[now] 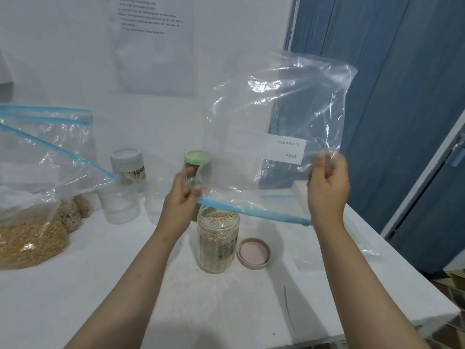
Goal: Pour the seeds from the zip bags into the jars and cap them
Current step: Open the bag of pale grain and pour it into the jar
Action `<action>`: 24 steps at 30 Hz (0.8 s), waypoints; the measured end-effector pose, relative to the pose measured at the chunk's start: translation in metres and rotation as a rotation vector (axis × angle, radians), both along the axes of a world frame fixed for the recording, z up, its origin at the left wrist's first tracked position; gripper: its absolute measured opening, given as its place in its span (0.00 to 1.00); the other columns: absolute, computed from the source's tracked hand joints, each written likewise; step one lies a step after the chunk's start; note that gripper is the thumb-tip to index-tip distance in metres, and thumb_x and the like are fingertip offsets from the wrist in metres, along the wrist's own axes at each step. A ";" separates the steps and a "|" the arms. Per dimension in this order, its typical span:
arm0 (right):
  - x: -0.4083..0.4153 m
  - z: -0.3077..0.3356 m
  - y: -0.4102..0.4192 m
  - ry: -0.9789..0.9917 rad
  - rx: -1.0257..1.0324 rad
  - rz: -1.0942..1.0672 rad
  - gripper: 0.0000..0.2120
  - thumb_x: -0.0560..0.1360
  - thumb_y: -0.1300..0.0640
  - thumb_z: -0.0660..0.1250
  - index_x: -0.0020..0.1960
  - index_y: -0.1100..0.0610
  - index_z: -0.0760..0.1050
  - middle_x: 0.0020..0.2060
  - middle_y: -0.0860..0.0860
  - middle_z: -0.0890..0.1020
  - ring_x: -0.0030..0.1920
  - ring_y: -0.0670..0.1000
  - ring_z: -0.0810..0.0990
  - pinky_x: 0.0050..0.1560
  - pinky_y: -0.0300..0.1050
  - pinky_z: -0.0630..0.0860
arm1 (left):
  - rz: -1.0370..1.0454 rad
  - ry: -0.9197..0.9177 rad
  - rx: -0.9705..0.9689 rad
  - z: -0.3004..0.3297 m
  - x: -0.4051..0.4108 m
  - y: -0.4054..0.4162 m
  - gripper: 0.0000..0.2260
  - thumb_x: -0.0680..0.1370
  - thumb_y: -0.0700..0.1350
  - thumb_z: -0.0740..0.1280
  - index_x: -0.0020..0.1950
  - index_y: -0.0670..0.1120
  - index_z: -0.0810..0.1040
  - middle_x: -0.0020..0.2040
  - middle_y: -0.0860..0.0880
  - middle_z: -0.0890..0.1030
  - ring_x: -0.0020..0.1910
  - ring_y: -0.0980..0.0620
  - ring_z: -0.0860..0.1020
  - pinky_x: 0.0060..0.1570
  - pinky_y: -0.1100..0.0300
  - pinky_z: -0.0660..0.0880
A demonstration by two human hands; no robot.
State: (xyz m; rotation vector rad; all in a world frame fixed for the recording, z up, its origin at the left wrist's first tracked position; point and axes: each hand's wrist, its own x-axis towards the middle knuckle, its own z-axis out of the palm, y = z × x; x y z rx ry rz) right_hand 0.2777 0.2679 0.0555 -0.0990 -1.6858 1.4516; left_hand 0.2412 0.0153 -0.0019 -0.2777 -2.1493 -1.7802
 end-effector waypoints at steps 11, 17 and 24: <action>0.009 -0.025 0.013 -0.269 -0.232 0.247 0.07 0.82 0.56 0.61 0.55 0.53 0.77 0.51 0.55 0.85 0.32 0.49 0.79 0.33 0.39 0.74 | -0.111 -0.055 0.465 0.020 -0.016 -0.007 0.11 0.85 0.46 0.59 0.55 0.48 0.80 0.43 0.55 0.80 0.41 0.61 0.78 0.47 0.64 0.76; 0.033 -0.033 0.021 -0.183 -0.352 0.483 0.19 0.83 0.55 0.59 0.73 0.51 0.68 0.63 0.40 0.79 0.52 0.48 0.84 0.45 0.43 0.79 | -0.457 -0.179 0.912 0.023 -0.026 -0.023 0.11 0.77 0.44 0.60 0.57 0.46 0.78 0.54 0.51 0.83 0.51 0.54 0.80 0.47 0.59 0.77; 0.016 -0.031 0.011 -0.122 0.275 -0.150 0.21 0.76 0.50 0.73 0.66 0.49 0.74 0.53 0.40 0.79 0.48 0.45 0.76 0.49 0.33 0.71 | -0.190 -0.081 0.571 0.043 -0.036 0.003 0.06 0.83 0.43 0.62 0.49 0.47 0.78 0.39 0.55 0.84 0.39 0.59 0.80 0.42 0.65 0.75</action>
